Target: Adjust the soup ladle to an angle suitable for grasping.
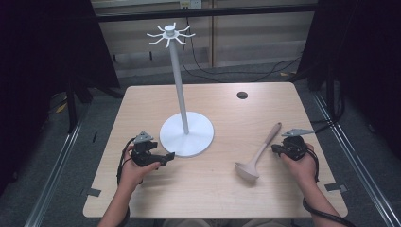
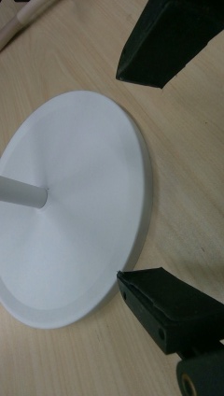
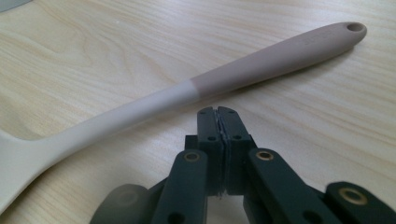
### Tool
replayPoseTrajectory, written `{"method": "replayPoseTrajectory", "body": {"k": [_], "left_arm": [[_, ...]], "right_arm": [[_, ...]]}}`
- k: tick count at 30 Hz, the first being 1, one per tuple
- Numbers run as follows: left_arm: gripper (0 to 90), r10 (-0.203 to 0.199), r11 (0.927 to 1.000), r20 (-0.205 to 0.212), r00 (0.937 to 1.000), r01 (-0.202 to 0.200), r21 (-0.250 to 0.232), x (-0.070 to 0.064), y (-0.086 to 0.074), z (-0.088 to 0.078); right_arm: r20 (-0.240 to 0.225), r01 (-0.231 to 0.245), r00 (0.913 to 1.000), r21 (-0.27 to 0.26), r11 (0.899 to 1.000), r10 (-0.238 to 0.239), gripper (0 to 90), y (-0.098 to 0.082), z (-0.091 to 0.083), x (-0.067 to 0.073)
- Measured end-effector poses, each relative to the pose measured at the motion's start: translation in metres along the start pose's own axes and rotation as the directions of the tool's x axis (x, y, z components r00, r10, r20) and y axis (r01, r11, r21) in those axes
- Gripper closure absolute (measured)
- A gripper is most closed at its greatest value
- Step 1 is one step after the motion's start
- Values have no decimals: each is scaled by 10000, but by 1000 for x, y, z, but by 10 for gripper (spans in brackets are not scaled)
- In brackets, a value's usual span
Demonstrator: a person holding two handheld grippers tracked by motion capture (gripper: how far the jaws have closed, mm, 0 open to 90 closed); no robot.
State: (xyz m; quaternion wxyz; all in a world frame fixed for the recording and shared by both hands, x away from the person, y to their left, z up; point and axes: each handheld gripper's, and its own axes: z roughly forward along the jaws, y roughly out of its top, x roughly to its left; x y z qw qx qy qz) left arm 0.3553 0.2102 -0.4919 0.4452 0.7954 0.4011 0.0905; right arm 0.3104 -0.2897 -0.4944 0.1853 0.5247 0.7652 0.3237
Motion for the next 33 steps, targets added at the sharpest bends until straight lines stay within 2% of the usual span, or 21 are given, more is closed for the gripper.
{"method": "replayPoseTrajectory", "body": {"k": [5,6,12,13,20,33], "left_arm": [[45,8,10000,3,10000,-8,-11,0,0,0],[46,12,10000,1,10000,-12,-9,0,0,0],[46,34,10000,25,10000,-34,60,1,0,0],[46,20,10000,23,10000,-21,46,0,0,0],[46,3,10000,-8,10000,-3,35,1,0,0],[47,58,10000,14,10000,-58,35,1,0,0]], "right_arm": [[11,197,9998,119,9997,-197,900,3,4,1],[73,60,10000,236,9997,-62,900,4,4,1],[91,126,9999,243,9996,-129,900,6,9,-1],[104,1,9999,285,9996,-4,900,6,10,0],[41,214,9998,371,9991,-216,900,10,15,0],[81,-8,10000,302,9995,6,900,15,21,0]]}}
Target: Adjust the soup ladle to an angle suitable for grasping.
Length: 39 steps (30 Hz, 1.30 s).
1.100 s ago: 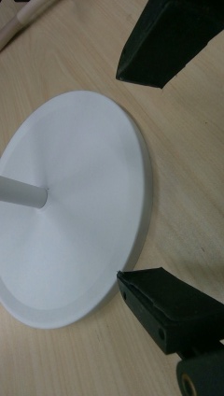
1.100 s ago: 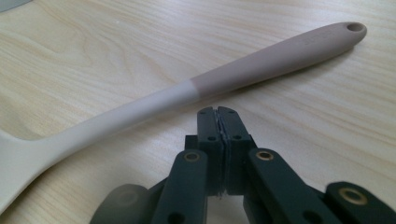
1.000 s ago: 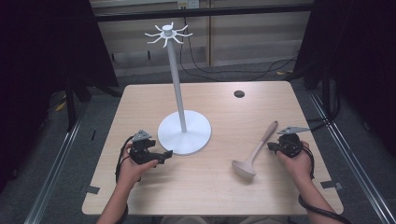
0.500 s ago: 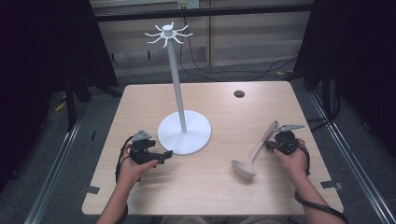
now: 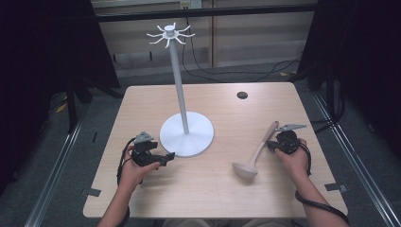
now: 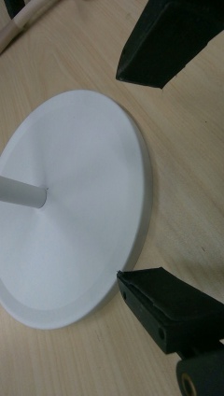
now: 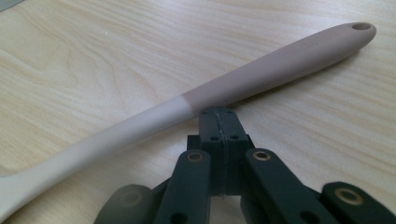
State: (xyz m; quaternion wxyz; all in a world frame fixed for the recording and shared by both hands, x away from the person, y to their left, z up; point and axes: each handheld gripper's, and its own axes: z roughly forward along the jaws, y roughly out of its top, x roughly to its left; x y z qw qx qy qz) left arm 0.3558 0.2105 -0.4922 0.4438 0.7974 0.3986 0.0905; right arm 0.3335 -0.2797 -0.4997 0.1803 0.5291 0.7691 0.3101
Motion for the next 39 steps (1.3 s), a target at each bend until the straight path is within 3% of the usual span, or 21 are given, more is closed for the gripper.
{"method": "replayPoseTrajectory", "body": {"k": [12,39], "left_arm": [[47,-31,10000,-17,10000,31,-68,0,0,0],[48,96,9999,-10,10000,-96,50,1,0,1]], "right_arm": [[-111,-110,9999,-12,9999,110,900,9,10,5],[-504,127,9986,-10,9999,-127,900,32,32,21]]}}
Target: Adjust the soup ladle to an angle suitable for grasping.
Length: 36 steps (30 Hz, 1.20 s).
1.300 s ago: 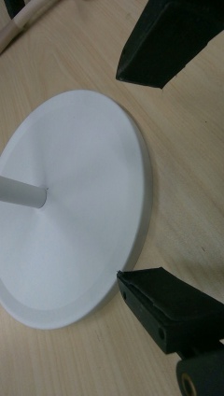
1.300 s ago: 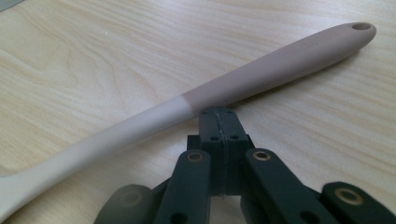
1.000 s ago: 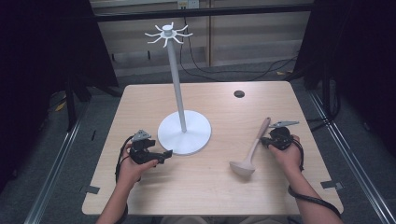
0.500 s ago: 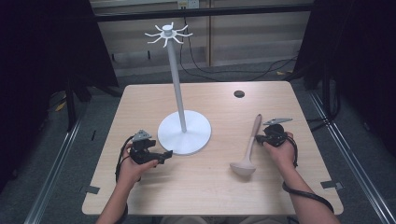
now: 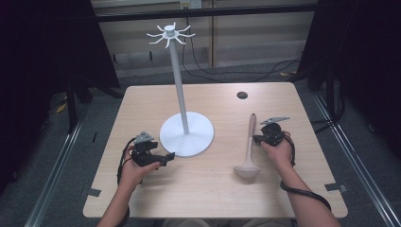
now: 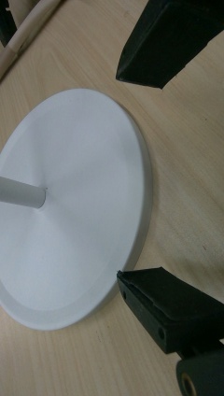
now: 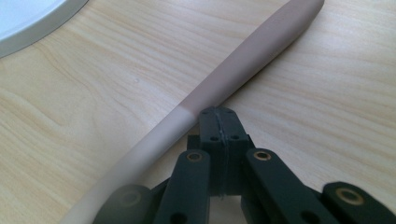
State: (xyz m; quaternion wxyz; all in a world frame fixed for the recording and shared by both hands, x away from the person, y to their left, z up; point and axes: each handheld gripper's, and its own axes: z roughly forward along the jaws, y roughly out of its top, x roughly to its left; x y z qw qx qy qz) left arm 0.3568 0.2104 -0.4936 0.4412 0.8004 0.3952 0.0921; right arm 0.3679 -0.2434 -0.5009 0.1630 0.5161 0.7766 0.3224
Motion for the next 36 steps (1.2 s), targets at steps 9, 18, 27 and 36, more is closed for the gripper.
{"method": "replayPoseTrajectory", "body": {"k": [9,18,27,36], "left_arm": [[48,-5,10000,-14,10000,5,19,1,0,0],[48,-15,10000,34,10000,15,19,1,0,0],[48,-64,10000,5,10000,64,-53,2,0,-1],[48,-104,9999,-41,9999,104,-53,4,-1,-3]], "right_arm": [[-189,193,9996,117,9997,-191,900,8,7,7],[-487,330,9983,244,9992,-318,896,14,13,16],[-719,492,9963,285,9984,-470,889,19,17,22],[-919,620,9941,383,9973,-583,889,22,20,28]]}}
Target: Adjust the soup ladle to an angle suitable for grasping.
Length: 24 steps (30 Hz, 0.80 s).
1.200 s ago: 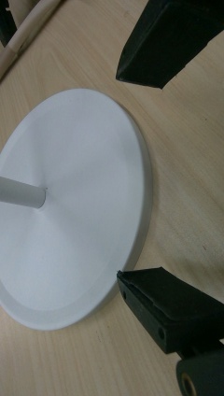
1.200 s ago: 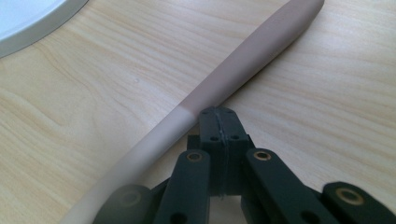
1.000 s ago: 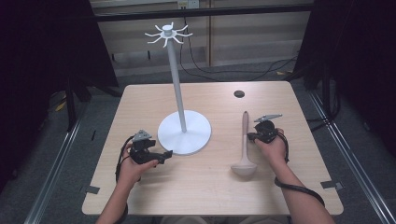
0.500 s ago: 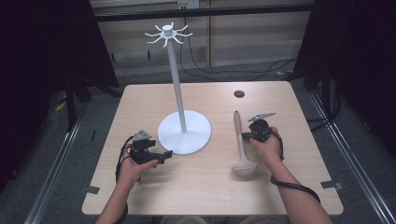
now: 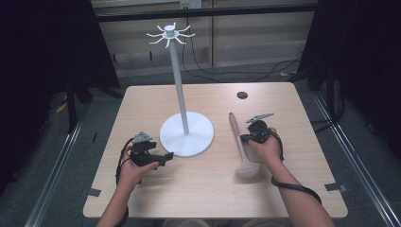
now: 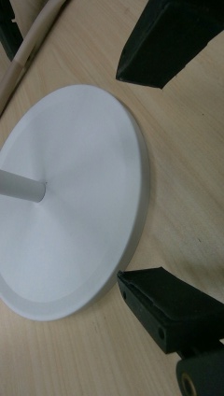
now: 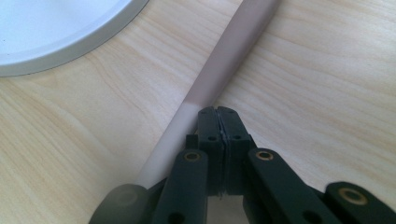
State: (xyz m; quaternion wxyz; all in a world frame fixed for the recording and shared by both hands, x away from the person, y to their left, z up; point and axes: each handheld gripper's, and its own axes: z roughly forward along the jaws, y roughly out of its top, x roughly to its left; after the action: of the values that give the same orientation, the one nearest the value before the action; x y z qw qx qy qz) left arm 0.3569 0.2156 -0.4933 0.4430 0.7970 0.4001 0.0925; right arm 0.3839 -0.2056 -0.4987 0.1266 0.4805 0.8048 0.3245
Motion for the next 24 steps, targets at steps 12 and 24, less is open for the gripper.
{"method": "replayPoseTrajectory", "body": {"k": [12,24], "left_arm": [[48,7,10000,-92,10000,-8,-29,0,0,-2],[48,43,10000,-90,10000,-44,-34,0,0,-2]], "right_arm": [[-196,175,9997,213,9996,-171,889,6,5,10],[-148,233,9996,498,9985,-226,836,10,3,11]]}}
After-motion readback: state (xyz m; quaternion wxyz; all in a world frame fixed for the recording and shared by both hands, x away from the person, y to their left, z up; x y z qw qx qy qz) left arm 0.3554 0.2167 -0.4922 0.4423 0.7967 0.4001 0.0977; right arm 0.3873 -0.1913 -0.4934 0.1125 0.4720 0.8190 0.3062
